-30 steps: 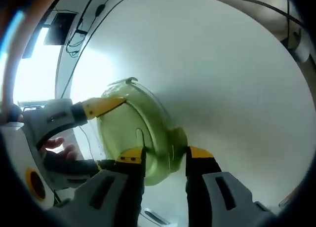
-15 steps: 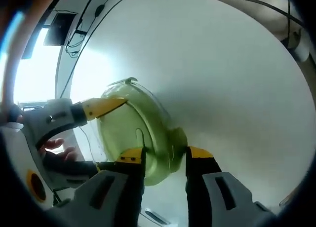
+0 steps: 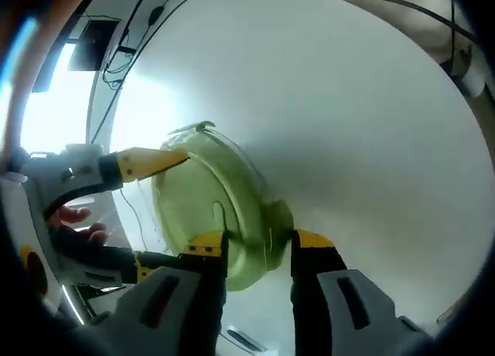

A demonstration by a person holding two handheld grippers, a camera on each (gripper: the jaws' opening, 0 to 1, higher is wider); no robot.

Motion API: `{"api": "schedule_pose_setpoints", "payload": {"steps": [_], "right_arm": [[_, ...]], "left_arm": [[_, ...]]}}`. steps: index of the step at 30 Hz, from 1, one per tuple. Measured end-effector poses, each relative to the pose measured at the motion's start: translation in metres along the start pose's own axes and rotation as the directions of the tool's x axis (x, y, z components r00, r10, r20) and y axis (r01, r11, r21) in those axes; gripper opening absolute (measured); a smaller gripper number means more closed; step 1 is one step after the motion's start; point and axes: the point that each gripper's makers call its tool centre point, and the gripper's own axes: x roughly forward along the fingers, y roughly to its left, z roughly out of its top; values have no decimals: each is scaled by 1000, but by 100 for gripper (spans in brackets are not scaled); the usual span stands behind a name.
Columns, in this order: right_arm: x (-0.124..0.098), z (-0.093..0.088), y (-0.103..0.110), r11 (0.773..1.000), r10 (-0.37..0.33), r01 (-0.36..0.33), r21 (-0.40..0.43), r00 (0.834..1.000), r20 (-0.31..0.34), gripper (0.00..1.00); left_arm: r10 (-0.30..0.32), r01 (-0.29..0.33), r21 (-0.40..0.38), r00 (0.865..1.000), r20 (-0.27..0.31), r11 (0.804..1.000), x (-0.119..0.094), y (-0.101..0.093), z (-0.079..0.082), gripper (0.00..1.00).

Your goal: Pick up the tomato from the tabletop place it into the food storage container close the lid and lock the latches

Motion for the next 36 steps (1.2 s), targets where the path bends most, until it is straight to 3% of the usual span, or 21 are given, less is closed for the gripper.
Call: {"api": "schedule_pose_setpoints", "payload": {"steps": [6,12,25,29,36], "right_arm": [[-16,6,8,999,-51,51,8,998,48,55],[-32,-3,3,995,-96,95,20,993,69,54],[-63,-19,48,974,-217,207,86,969,117,54],[-74,-27,60,962,-260,245,121,956,136,54],[-95,-41,79,929,-353,321,183,918,181,54]], "left_arm": [[-2,2,5,1000,-9,1000,0,0,0,22],[-2,2,8,1000,-17,1000,0,0,1,22],[4,-4,-2,1000,-31,1000,0,1,2,22],[5,-6,-8,999,-36,1000,0,1,2,22],[14,-15,-22,999,-41,1000,0,1,2,22]]}}
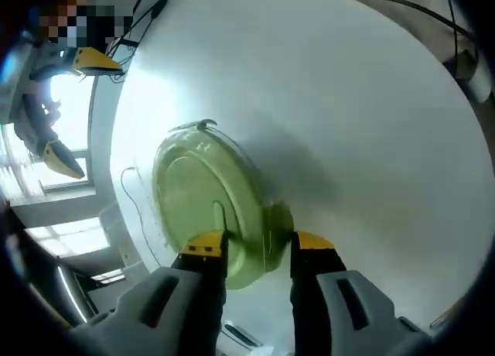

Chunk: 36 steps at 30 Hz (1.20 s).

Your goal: Pick up the tomato from the tabletop place it into the food storage container close the lid and lock the latches

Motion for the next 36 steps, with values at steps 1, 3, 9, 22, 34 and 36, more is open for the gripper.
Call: {"api": "schedule_pose_setpoints", "payload": {"steps": [1,3,9,22,34,36], "right_arm": [[-3,-2,0,1000,-11,11,4,1000,8,54],[-12,-5,0,999,-47,47,23,998,31,54],[-35,-12,10,989,-139,133,69,986,90,54],[-85,-45,39,926,-355,322,199,921,162,54],[-129,-88,86,811,-543,463,358,824,164,53],[-135,-92,93,793,-565,476,380,808,166,53]], "left_arm": [[2,-2,-2,1000,-1,1000,0,0,0,22],[5,-5,-4,1000,-2,1000,0,0,0,22],[39,-38,-47,999,20,998,0,0,0,22],[63,-62,-50,998,15,997,1,0,0,22],[59,-59,-41,998,1,997,1,0,1,22],[60,-60,-42,998,0,997,1,0,1,22]]}}
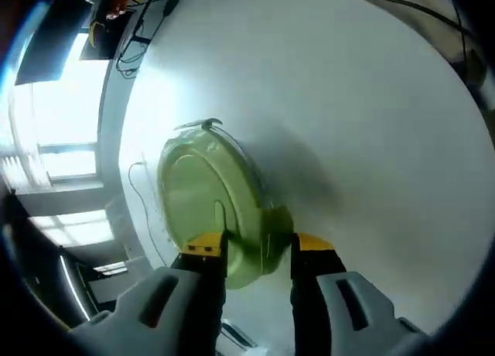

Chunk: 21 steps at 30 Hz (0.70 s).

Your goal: Pick up the tomato from the tabletop place it into the food storage container close the lid and lock the latches

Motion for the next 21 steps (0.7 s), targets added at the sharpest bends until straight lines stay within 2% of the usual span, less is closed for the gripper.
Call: {"api": "schedule_pose_setpoints", "payload": {"steps": [6,8,21], "right_arm": [[-25,-16,-2,989,-137,135,60,990,40,53],[-30,-20,1,985,-158,154,81,986,56,53],[-44,-55,21,956,-242,233,177,970,34,53]], "left_arm": [[9,-9,-12,1000,1,1000,0,0,0,22],[13,-13,-15,1000,2,1000,0,0,0,22],[36,-36,-23,999,2,999,-1,0,0,22]]}}
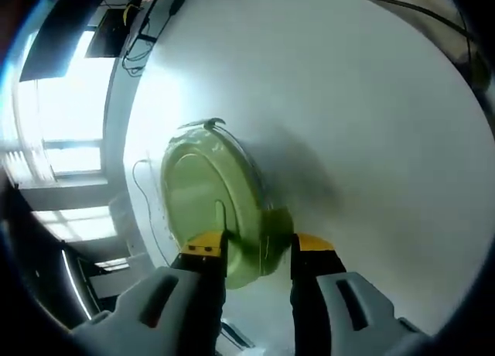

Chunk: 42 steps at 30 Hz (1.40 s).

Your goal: Pick up the tomato from the tabletop place it into the food storage container close the lid and lock the latches

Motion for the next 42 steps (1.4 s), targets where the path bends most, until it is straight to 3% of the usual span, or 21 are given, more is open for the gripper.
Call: {"api": "schedule_pose_setpoints", "payload": {"steps": [5,23,24,28,31,34,38,42], "right_arm": [[-4,-11,6,999,-31,30,43,1000,4,53],[-7,-3,5,996,-65,64,66,998,18,53],[-7,-3,4,996,-70,69,61,997,15,53],[-8,-2,1,995,-81,80,62,997,20,53],[-9,-2,-1,994,-92,90,64,995,25,53],[-9,0,2,993,-100,98,67,995,28,53],[-12,0,0,991,-119,116,74,992,34,53],[-16,1,-2,988,-136,132,82,990,45,53]], "left_arm": [[16,-16,-11,1000,8,1000,0,0,0,22],[50,-50,33,999,-7,998,0,1,-1,25],[146,-146,-32,989,-1,989,-11,10,-9,35],[244,-235,-145,969,48,961,-27,19,-6,42],[351,-322,-249,933,83,913,-46,28,-3,42],[419,-373,-310,903,96,875,-59,33,-3,42],[507,-415,-429,853,122,802,-76,32,-4,42],[602,-441,-557,786,138,704,-95,32,-6,43]]}}
